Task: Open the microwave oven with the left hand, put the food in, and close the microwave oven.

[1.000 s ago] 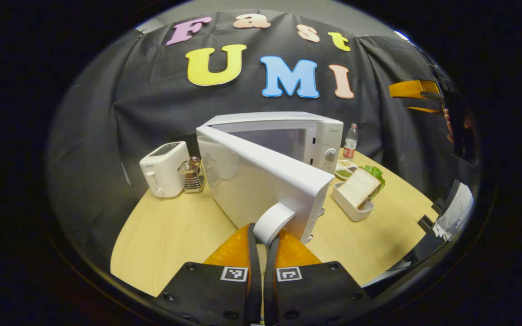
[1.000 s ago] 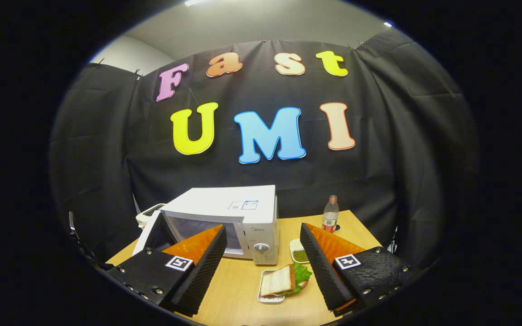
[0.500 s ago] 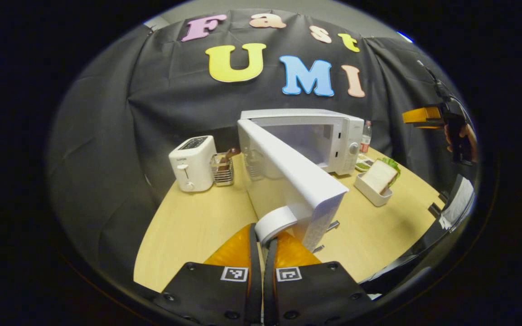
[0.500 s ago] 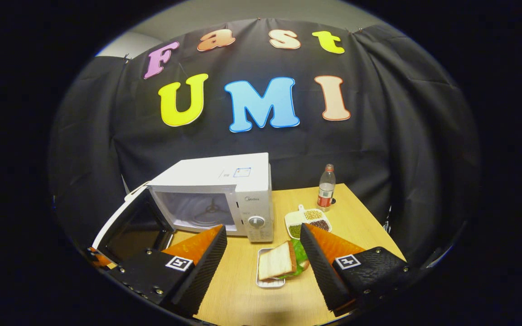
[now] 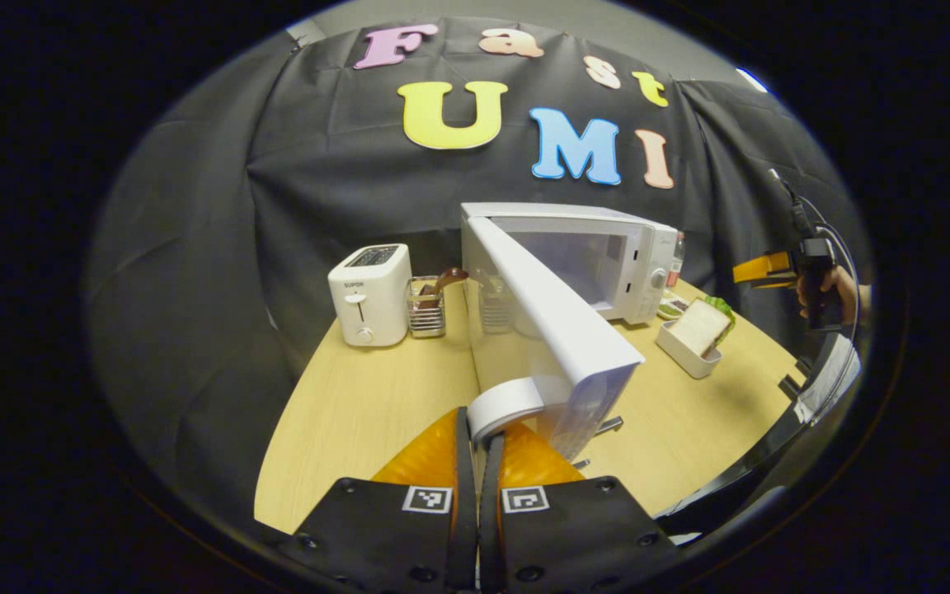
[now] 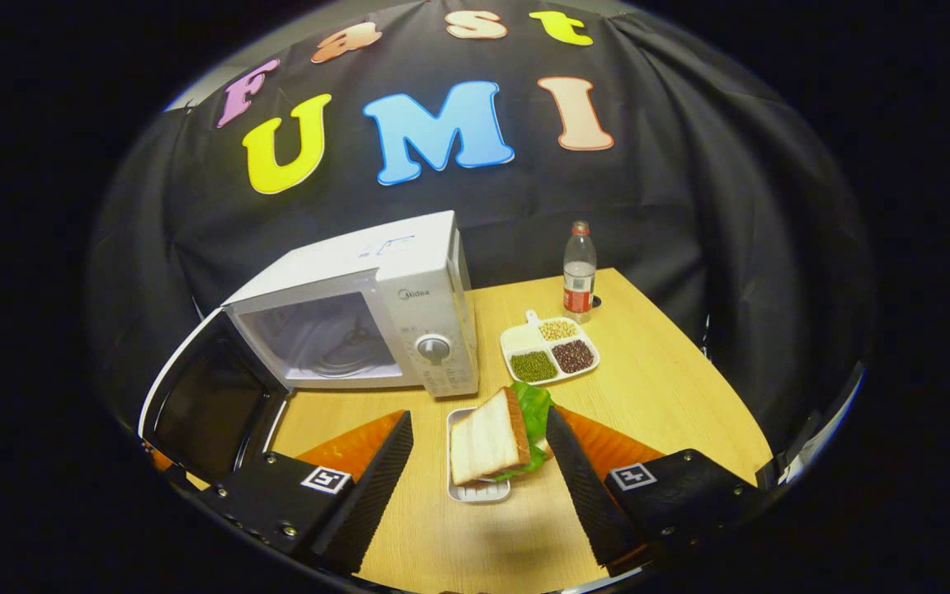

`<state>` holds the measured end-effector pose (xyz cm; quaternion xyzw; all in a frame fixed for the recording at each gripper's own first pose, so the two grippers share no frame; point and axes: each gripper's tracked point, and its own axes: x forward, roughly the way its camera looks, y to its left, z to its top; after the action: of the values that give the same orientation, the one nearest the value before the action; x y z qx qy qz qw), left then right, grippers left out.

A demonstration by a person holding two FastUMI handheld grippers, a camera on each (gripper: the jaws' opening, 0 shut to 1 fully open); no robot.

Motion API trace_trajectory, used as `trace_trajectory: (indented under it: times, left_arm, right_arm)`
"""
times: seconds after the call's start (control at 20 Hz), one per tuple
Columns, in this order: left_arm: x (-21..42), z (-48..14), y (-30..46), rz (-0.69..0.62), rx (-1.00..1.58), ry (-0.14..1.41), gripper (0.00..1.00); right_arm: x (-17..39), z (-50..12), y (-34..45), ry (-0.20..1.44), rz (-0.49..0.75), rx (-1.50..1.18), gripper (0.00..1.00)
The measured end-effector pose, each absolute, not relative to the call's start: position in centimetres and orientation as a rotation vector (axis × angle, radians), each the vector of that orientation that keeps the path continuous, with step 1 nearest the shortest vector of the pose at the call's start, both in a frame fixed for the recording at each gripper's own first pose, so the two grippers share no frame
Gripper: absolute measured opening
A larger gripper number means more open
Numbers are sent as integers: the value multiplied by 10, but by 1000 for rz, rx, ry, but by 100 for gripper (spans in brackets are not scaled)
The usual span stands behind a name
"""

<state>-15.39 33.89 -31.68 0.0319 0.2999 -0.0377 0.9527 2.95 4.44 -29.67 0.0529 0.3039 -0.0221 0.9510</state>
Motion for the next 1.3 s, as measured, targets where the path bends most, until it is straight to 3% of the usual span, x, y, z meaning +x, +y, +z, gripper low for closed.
trace_trajectory:
  times: [0.05,0.2,0.25,0.3,0.55,0.65,0.7,0.75,0.8,0.95,1.15,1.2,1.25,1.3]
  left_arm:
    - [-155,-319,340,-82,61,610,7]
    - [-161,-320,344,-77,-27,624,24]
    - [-163,-323,347,-55,-33,624,25]
    - [-166,-320,349,-31,-34,620,41]
    - [-194,-264,356,130,-42,539,41]
    - [-193,-223,347,189,-70,464,57]
    - [-187,-203,343,217,-72,420,77]
    - [-184,-181,336,234,-67,377,84]
    - [-175,-158,327,241,-68,330,82]
    - [-153,-94,286,223,-93,204,92]
    - [-115,-55,237,195,-55,120,87]
    - [-107,-52,227,198,-38,119,88]
    - [-98,-51,215,193,-29,125,88]
    - [-92,-52,204,188,-26,129,86]
  right_arm:
    - [32,-305,40,637,-45,114,98]
    - [35,-327,27,699,-49,115,98]
    - [36,-335,22,720,-47,111,98]
    - [37,-343,19,745,-43,114,98]
    - [48,-369,10,807,-29,182,98]
    - [51,-376,7,832,-20,197,98]
    - [53,-380,6,842,-11,208,98]
    - [53,-383,6,854,-2,217,95]
    - [54,-386,6,869,12,231,86]
    - [54,-395,10,911,60,266,84]
    - [56,-400,17,952,128,339,76]
    - [56,-397,20,955,168,374,63]
    - [57,-397,21,969,182,405,62]
    - [56,-396,24,980,214,423,44]
